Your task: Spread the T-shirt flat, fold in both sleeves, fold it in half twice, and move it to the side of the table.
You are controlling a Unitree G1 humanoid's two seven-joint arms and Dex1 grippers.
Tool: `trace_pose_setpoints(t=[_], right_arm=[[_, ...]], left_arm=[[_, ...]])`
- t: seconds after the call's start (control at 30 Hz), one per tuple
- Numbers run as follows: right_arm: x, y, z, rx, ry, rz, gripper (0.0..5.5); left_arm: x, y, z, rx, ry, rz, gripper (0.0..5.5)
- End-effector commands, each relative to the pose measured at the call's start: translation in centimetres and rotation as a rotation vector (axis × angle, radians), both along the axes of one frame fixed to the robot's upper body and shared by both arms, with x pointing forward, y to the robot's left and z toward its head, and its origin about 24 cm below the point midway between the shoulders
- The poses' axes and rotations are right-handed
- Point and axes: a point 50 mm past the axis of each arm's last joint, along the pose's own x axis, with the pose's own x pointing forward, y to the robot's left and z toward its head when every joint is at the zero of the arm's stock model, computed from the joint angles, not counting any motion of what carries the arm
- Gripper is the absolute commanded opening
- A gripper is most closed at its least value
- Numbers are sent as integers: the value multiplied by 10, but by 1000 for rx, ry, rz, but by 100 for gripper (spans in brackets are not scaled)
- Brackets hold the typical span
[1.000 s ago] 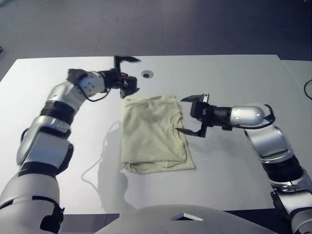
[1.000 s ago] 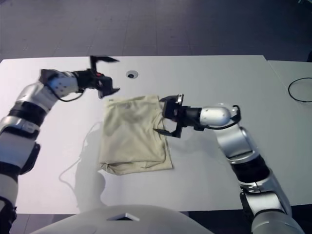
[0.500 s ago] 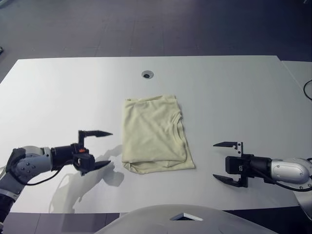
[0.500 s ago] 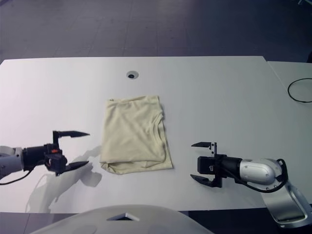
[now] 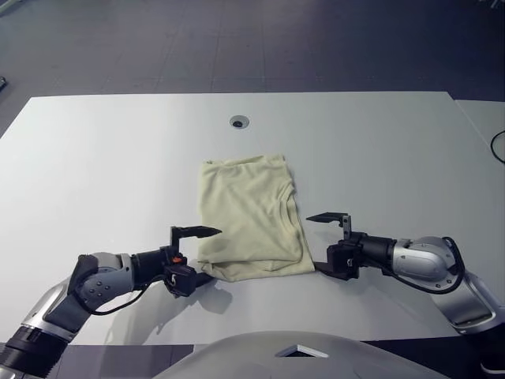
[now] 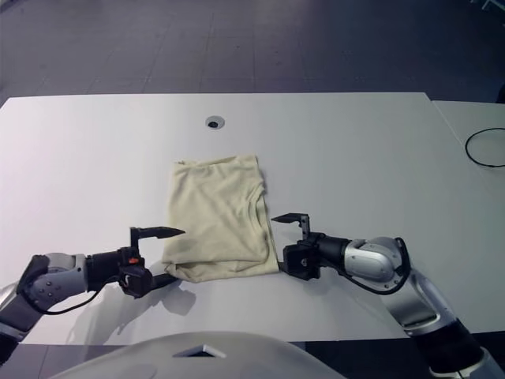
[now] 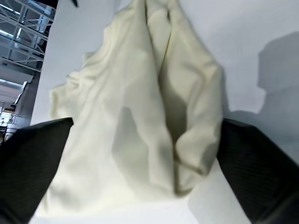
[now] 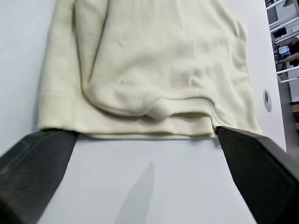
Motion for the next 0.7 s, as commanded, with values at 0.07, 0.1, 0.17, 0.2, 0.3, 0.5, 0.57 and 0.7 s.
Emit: trace_pose_setpoints(t=[0.07, 0.1, 0.17, 0.2, 0.3, 0.5, 0.57, 0.7], right_arm=[[-8, 6, -21, -43, 62, 45, 441], [-9, 6, -21, -42, 59, 53, 415], [-10, 8, -22, -40, 44, 71, 386], [-9, 9, -22, -41, 36, 78, 376], [-8, 12, -22, -40, 1, 106, 317], [-5, 17, -24, -26, -46, 149, 214], [-2, 16, -24, -28, -57, 154, 178], [-2, 15, -25, -27, -61, 170, 113]], left_arm=[[-10, 5, -20, 134, 104, -10, 415], [-9, 6, -20, 140, 102, -5, 387], [-6, 9, -20, 152, 91, 2, 356], [-5, 9, -20, 155, 87, 4, 346], [-3, 9, -20, 156, 81, 6, 284], [-2, 6, -23, 149, 86, 1, 175], [-2, 4, -23, 144, 88, -2, 137], [0, 2, -22, 133, 90, -8, 67]])
